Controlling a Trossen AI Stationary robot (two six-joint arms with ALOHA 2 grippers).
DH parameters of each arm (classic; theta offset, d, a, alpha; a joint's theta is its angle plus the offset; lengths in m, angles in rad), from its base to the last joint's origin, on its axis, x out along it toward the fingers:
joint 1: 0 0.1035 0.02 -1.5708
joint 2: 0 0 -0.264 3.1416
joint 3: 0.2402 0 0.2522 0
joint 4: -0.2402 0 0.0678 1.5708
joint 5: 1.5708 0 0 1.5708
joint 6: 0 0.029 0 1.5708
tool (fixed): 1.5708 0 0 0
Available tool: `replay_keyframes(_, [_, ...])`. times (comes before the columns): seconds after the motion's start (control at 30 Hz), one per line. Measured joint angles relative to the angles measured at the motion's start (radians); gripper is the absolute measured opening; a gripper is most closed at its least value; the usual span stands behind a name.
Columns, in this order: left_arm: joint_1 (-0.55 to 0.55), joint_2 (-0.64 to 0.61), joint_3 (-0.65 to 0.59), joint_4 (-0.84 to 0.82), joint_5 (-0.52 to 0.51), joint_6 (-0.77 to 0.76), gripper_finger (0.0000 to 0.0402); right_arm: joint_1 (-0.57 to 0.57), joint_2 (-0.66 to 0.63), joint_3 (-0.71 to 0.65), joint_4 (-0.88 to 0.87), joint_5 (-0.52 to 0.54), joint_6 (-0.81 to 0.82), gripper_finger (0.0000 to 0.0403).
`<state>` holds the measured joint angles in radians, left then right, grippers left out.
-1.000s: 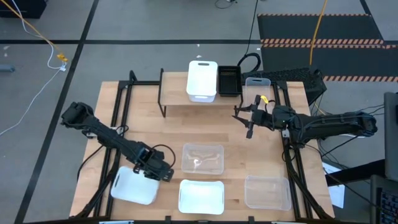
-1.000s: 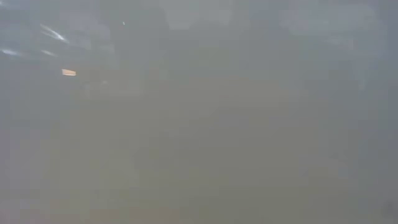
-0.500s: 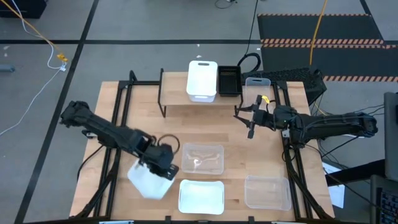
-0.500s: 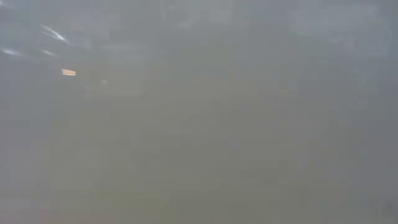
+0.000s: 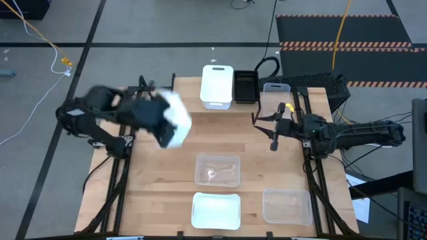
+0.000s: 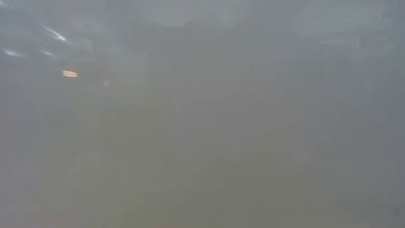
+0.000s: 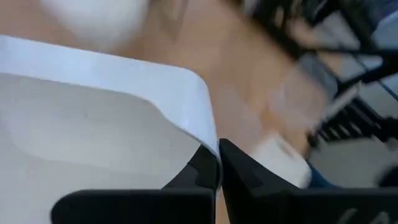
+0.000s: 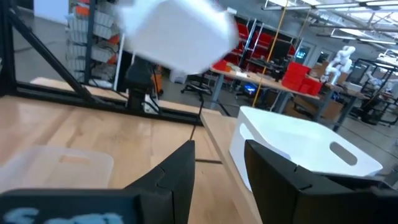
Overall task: Stack baskets on shelf by color
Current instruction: Stack the left white bin on the white bin on the shelf
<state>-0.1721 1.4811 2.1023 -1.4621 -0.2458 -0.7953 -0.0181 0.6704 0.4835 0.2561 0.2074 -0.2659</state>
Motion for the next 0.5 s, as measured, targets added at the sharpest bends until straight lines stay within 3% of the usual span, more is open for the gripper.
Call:
replay_keyframes(0.27, [0.167,0.002,0.051,0.437,-0.066,0.824,0.0005,0.013,-0.008,0.000,0.007,0.002,0.019,0.0132])
replay_keyframes(0.37, [0.223,0.032,0.045,0.541,-0.071,1.001,0.0006,0.013,-0.008,0.000,-0.002,0.004,0.035,0.0132])
replay_keyframes(0.5, [0.304,0.119,0.041,0.540,-0.063,1.091,0.0004,0.013,-0.008,0.000,-0.026,0.008,0.056,0.0132])
